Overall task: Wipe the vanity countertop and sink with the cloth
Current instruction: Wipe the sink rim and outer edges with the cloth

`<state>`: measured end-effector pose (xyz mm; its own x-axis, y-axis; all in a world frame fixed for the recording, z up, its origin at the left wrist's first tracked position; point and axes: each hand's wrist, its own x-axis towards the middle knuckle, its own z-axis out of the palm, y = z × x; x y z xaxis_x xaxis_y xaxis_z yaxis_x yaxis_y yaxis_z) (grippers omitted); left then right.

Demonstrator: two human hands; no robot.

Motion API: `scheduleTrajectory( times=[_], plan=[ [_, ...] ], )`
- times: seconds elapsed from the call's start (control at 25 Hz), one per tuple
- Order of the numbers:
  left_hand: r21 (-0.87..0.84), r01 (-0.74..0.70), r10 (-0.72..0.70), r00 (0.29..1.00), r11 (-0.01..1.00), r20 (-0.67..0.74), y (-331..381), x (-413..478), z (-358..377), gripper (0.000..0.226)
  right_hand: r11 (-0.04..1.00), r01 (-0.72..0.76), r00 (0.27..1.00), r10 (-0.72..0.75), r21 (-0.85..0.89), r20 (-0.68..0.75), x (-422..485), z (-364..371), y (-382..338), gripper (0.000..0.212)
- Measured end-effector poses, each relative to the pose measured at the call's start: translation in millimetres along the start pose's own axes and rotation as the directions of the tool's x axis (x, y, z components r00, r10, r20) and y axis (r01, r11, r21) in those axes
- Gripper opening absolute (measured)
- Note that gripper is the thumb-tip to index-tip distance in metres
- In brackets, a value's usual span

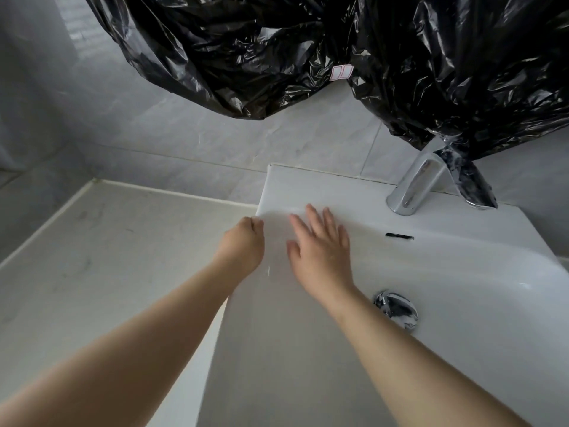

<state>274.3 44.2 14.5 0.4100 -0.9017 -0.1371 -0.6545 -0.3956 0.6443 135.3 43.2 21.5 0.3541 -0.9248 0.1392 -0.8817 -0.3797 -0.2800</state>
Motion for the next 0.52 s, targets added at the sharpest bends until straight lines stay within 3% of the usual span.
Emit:
scheduleTrajectory(
  times=[0.12,0.28,0.36,0.4,0.44,0.52],
  plan=[
    [0.068,-0.030,0.025,0.997,0.997,0.070,24,43,3,0.030,0.997,-0.034,0.999,0.033,-0.063,-0.005,34,0,12,0.049],
    [-0.034,0.069,-0.066,0.995,0.997,0.074,59,84,2,0.042,0.998,-0.044,0.996,0.040,-0.044,-0.078,41,16,16,0.052],
    [-0.266,0.149,-0.127,0.987,0.952,0.098,70,101,0,0.038,0.996,-0.036,0.990,0.024,-0.083,-0.141,40,23,17,0.060],
    [-0.402,0.194,-0.139,0.977,0.895,0.162,68,102,-1,0.035,0.992,-0.027,0.983,0.005,-0.120,-0.184,39,25,17,0.064],
    [-0.585,0.264,-0.166,0.962,0.767,0.218,62,101,-2,0.036,0.988,-0.027,0.974,-0.009,-0.153,-0.226,40,27,17,0.063],
    [-0.706,0.262,-0.077,0.956,0.658,0.284,41,86,-2,0.030,0.982,-0.044,0.960,-0.010,-0.185,-0.281,42,32,16,0.059]
  ],
)
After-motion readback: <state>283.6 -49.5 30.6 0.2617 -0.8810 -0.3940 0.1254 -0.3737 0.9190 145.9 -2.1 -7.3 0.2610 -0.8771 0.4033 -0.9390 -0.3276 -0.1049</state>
